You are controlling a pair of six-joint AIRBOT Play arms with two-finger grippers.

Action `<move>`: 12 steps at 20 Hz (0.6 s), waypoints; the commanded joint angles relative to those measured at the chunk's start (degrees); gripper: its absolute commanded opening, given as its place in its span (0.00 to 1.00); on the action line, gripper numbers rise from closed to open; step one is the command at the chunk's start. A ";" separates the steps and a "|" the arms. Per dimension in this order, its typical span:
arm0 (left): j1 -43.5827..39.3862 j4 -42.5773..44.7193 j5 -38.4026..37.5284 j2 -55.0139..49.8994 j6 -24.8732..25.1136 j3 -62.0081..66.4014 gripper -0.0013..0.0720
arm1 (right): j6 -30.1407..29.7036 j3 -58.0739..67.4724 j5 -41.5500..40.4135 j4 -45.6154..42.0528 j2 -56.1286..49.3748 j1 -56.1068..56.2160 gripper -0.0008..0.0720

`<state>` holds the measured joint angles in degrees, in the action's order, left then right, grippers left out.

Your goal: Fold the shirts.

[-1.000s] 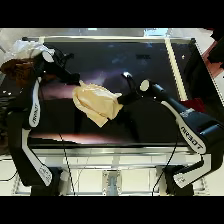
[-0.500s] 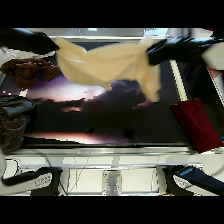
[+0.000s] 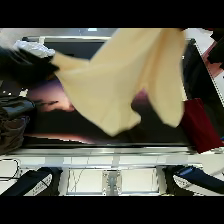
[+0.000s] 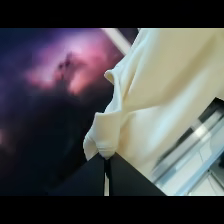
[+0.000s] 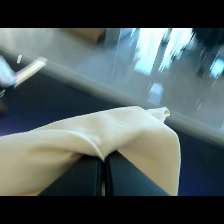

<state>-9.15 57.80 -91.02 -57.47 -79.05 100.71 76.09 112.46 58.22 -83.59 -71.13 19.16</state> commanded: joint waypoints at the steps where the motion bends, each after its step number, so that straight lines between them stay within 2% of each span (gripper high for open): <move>1: -0.57 8.83 2.62 0.92 -2.25 -17.38 0.02 | 0.59 -3.61 10.40 5.20 -11.93 0.02 0.05; 3: -0.57 15.41 8.59 0.92 -4.11 -29.07 0.02 | 0.50 -8.74 9.29 6.91 -19.30 0.13 0.05; 6: -0.55 24.30 19.37 0.44 -8.83 -44.92 0.03 | 0.42 -12.98 3.30 11.04 -29.22 0.13 0.05; 10: -0.55 33.11 34.40 -1.66 -18.69 -56.83 0.03 | 0.37 -13.20 -6.62 17.94 -36.70 0.52 0.07; 11: -0.52 35.58 37.44 -1.81 -21.97 -57.35 0.03 | 0.33 -13.20 -9.18 17.75 -36.87 0.52 0.14; 12: -0.52 37.62 39.95 -1.81 -24.55 -57.09 0.03 | -0.11 -13.18 -10.91 17.79 -36.57 0.46 0.37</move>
<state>-9.67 87.05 -62.08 -58.67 -95.00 48.47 76.51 99.85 54.22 -68.69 -104.84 19.51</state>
